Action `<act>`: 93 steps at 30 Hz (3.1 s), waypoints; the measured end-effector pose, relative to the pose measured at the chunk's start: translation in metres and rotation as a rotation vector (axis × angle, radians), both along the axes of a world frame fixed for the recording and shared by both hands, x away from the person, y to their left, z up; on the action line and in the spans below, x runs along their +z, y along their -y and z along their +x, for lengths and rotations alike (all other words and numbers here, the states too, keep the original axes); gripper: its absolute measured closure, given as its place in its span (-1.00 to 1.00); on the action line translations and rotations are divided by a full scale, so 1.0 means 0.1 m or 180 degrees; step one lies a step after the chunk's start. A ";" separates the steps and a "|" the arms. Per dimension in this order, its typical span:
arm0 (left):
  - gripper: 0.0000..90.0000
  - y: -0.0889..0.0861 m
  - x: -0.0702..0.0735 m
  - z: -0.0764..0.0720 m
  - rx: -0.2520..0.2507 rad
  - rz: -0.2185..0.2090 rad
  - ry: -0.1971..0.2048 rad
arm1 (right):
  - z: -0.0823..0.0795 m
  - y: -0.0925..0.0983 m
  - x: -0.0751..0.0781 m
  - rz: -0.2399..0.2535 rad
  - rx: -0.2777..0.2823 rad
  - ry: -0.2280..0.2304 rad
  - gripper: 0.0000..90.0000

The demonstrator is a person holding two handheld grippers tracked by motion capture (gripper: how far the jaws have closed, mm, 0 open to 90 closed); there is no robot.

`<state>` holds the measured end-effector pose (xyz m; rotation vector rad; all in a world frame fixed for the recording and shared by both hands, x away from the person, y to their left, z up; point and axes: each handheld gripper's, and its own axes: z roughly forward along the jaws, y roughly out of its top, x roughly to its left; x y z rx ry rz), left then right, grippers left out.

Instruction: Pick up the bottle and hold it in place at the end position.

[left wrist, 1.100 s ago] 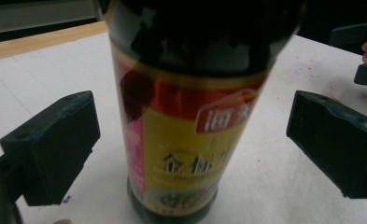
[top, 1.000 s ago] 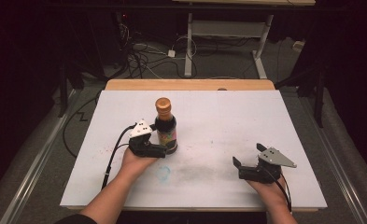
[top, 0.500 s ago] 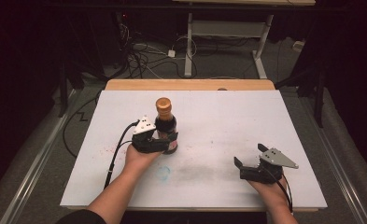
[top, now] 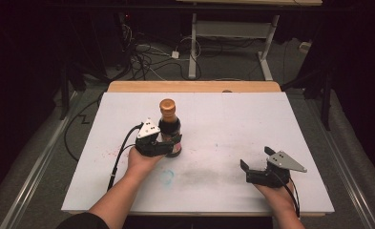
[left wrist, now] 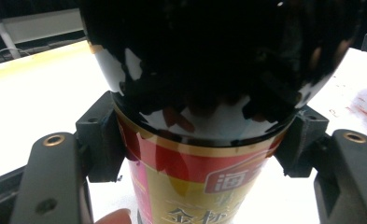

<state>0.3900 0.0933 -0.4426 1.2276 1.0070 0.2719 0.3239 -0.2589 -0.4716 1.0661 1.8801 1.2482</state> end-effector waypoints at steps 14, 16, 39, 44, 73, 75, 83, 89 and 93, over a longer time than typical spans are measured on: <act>-0.36 0.21 0.15 0.02 -0.0131 -0.0190 0.0084 | -0.01 0.03 0.01 0.0042 -0.0025 0.0012 -0.99; -0.36 0.25 0.15 0.02 -0.0167 -0.0171 0.0098 | -0.01 0.03 0.02 0.0050 -0.0027 0.0009 -0.99; -0.36 0.63 0.09 0.09 -0.0432 0.0047 0.0149 | -0.01 0.06 0.01 0.0068 -0.0019 0.0019 -0.99; -0.36 0.66 0.06 0.09 -0.0422 0.0039 0.0119 | -0.01 0.05 0.01 0.0073 0.0000 0.0013 -0.99; -0.37 0.59 -0.06 0.07 -0.0565 0.0083 0.0214 | 0.08 -0.12 0.06 0.0141 0.0242 -0.0082 -0.39; -0.37 0.57 -0.07 0.08 -0.0599 0.0191 0.0222 | 0.09 -0.15 0.07 0.0140 0.0252 -0.0105 -0.29; -0.37 0.64 -0.04 0.08 -0.0421 -0.0188 0.0156 | 0.17 -0.24 0.12 0.0151 0.0340 -0.0126 0.34; -0.37 0.65 -0.04 0.08 -0.0408 -0.0207 0.0151 | 0.29 -0.29 0.11 0.0170 0.0387 -0.0209 0.76; -0.38 0.65 -0.05 0.08 -0.0403 -0.0198 0.0150 | 0.36 -0.33 0.10 0.0128 0.0416 -0.0192 0.96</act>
